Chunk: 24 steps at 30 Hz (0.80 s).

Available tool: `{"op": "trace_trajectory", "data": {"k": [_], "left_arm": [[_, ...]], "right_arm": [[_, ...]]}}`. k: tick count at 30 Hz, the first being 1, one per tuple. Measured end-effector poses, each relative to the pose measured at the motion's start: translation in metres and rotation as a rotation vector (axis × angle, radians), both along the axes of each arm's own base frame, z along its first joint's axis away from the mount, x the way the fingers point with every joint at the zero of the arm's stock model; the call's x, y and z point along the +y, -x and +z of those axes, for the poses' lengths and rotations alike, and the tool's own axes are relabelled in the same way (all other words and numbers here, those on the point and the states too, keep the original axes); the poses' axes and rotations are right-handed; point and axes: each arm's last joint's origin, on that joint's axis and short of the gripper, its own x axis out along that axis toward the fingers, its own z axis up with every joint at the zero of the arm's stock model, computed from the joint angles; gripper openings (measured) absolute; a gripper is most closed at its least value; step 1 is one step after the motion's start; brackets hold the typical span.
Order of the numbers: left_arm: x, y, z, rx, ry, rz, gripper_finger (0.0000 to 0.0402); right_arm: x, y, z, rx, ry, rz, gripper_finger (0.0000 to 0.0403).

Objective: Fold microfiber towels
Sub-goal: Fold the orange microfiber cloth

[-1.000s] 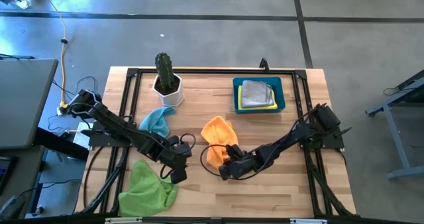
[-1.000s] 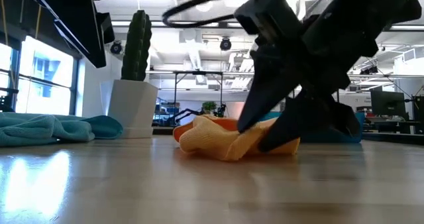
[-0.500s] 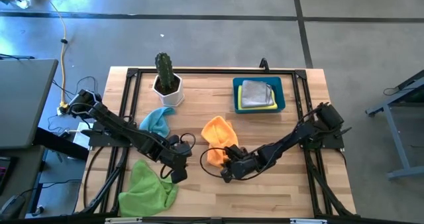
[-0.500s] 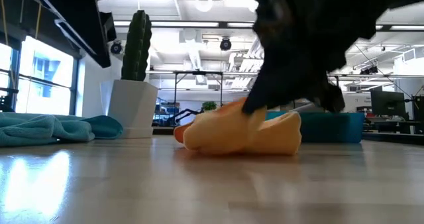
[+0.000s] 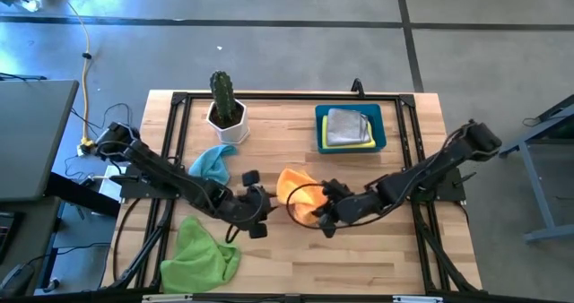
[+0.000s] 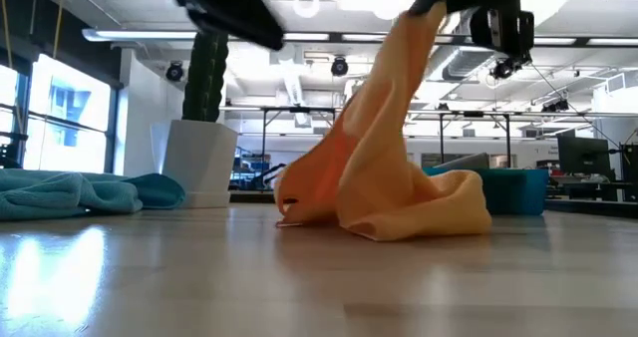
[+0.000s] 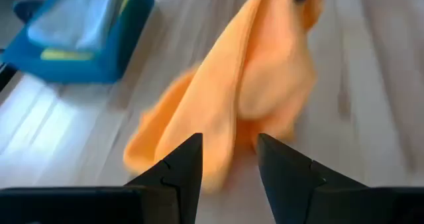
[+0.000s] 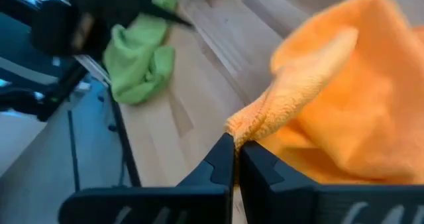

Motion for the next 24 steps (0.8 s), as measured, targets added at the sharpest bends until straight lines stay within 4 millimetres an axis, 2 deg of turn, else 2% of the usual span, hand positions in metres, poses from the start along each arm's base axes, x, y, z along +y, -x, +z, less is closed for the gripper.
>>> {"op": "trace_trajectory", "data": {"k": [4, 9, 15, 20, 24], "left_arm": [[0.003, -0.017, -0.010, -0.064, 0.013, 0.018, 0.0131], [0.001, -0.040, -0.028, -0.158, 0.028, 0.039, 0.0131], [0.001, -0.047, -0.055, -0.113, -0.080, 0.116, 0.0131], [0.000, -0.051, -0.079, -0.053, -0.076, 0.106, 0.0131], [-0.001, -0.047, -0.092, 0.007, -0.092, 0.150, 0.0131]], "right_arm": [[-0.010, 0.005, 0.014, -0.036, 0.002, -0.005, 0.0000], [-0.021, 0.006, 0.020, -0.047, -0.001, -0.019, 0.0000], [-0.028, 0.004, 0.020, -0.025, -0.028, 0.020, 0.0000], [-0.030, 0.003, 0.021, -0.027, -0.031, 0.015, 0.0000], [-0.031, 0.003, 0.021, -0.023, -0.039, 0.022, 0.0000]]}}
